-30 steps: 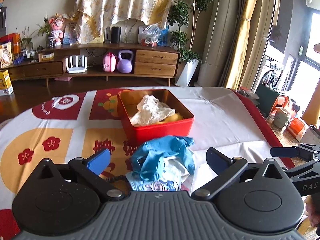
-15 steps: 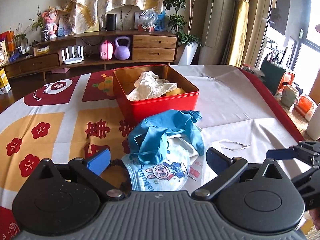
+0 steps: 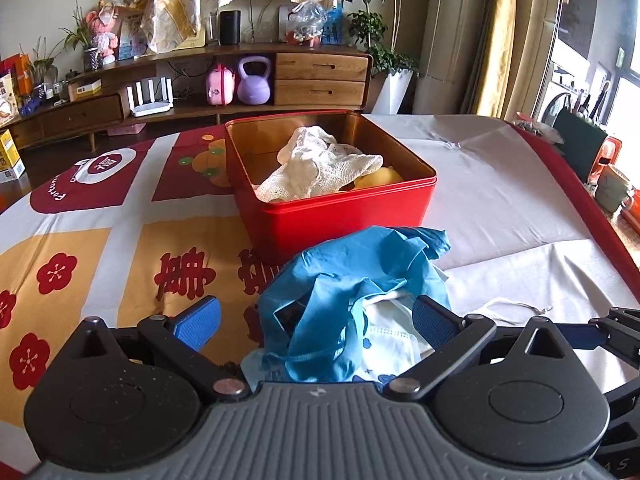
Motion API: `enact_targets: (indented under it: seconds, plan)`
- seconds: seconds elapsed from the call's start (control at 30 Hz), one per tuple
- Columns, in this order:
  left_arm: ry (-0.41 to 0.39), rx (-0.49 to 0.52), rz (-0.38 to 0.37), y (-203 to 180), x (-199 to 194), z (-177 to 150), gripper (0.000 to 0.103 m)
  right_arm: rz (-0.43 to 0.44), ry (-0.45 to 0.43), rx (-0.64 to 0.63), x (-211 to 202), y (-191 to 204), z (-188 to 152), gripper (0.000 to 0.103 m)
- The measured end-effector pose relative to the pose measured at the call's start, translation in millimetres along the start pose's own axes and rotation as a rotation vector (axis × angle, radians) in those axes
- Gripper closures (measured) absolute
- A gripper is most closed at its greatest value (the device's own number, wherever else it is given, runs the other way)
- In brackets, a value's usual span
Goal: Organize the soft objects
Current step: 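Close the left gripper on the blue glove while the right gripper grasps the white mesh drawstring bag, then lift the blue glove with the left gripper while the right gripper lifts the mesh bag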
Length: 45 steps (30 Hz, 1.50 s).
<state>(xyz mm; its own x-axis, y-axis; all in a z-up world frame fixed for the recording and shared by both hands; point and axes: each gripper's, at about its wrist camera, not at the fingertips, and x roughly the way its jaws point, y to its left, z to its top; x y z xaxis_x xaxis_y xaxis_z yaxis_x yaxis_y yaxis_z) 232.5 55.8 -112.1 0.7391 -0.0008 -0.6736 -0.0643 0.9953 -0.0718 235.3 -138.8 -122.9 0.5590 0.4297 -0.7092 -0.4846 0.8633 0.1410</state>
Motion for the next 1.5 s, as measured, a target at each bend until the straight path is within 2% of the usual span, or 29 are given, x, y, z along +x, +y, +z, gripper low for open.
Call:
enact_targets:
  seconds: [0.13,0.2,0.27,0.4,0.47,0.63,0.77,0.8,0.93,1.0,1.07,1.2,1.33,1.5]
  plan:
    - [0.027,-0.046,-0.027,7.2,12.9,3.7,0.001,-0.015,0.014,0.023,7.2,-0.8,-2.3,0.015]
    - [0.032,-0.064,-0.031,10.3,17.9,5.2,0.003,-0.016,0.029,0.027,11.4,-0.3,-2.9,0.02]
    - [0.037,-0.072,-0.03,11.7,21.7,6.4,0.01,-0.018,0.037,0.026,14.2,0.5,-3.4,0.029]
    - [0.043,-0.073,-0.035,11.9,27.9,9.0,0.025,-0.007,0.051,0.034,17.9,0.2,-4.0,0.041]
    - [0.044,-0.065,-0.036,10.2,30.6,10.4,0.035,-0.012,0.049,0.029,17.9,0.7,-4.7,0.05]
    - [0.045,-0.064,-0.04,9.3,34.0,12.3,0.059,-0.013,0.036,0.027,14.5,-0.8,-7.0,0.064]
    - [0.043,-0.061,-0.045,9.6,32.8,11.9,0.064,-0.018,0.026,0.038,11.5,-5.3,-8.0,0.075]
    - [0.044,-0.057,-0.045,9.2,32.2,11.8,0.069,-0.019,0.023,0.04,10.6,-6.0,-8.2,0.076]
    - [0.038,-0.042,-0.034,7.3,28.0,12.3,0.073,-0.026,0.014,0.04,5.8,-8.2,-10.2,0.081]
    - [0.029,-0.042,-0.044,7.7,23.6,13.7,0.079,-0.024,0.01,0.045,2.2,-10.4,-11.6,0.082]
    - [0.021,-0.047,-0.058,9.3,18.0,15.5,0.081,-0.025,0.005,0.047,-1.4,-12.4,-13.1,0.084]
    - [0.0,-0.051,-0.088,11.3,5.2,19.5,0.094,-0.026,-0.009,0.057,-9.8,-15.0,-16.1,0.09]
    - [-0.02,-0.024,-0.103,7.7,-7.4,22.8,0.097,-0.018,-0.028,0.057,-19.2,-16.1,-16.5,0.095]
    - [-0.039,-0.018,-0.125,3.8,-22.0,25.6,0.098,-0.01,-0.056,0.047,-34.3,-15.9,-14.5,0.096]
